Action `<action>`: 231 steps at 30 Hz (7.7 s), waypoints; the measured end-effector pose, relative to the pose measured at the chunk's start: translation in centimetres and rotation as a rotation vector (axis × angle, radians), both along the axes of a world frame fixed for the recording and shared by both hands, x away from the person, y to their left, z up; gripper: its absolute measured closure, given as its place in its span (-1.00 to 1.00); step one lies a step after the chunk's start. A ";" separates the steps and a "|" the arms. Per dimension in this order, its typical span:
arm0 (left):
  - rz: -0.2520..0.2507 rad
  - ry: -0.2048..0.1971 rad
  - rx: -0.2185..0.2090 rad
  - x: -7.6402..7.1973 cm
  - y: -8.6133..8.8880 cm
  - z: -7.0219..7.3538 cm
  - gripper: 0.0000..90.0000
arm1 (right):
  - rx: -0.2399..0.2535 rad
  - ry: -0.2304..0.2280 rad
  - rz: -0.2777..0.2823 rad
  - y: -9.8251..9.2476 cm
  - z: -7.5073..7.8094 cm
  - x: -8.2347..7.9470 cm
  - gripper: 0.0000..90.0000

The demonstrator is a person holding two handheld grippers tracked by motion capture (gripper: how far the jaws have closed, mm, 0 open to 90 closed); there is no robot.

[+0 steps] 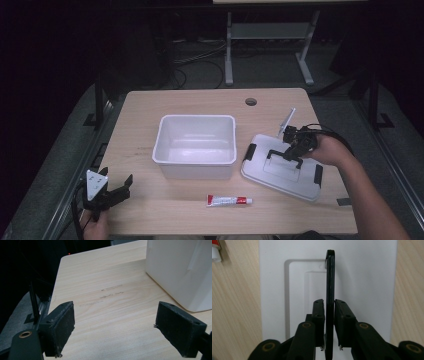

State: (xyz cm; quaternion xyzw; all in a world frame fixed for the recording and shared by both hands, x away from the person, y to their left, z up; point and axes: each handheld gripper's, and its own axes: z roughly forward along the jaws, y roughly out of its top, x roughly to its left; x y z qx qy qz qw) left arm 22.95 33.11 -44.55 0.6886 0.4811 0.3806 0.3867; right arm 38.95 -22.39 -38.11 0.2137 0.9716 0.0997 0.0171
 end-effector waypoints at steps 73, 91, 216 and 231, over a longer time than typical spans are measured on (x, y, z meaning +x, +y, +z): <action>0.001 -0.006 -0.006 -0.2 -0.1 0.1 -0.67 | 0.038 -0.028 0.260 7.7 -0.1 -11.3 -0.02; 0.002 -0.008 -0.008 -0.2 0.1 0.1 -0.67 | 0.035 -0.008 0.371 12.7 -1.4 -10.9 0.02; 0.010 -0.021 -0.019 -0.3 0.2 0.3 -0.67 | -0.033 -0.027 0.530 20.4 4.4 -10.4 0.53; 0.012 -0.019 -0.017 -0.3 0.3 0.3 -0.67 | -0.036 -0.050 0.529 21.7 7.8 -9.4 0.53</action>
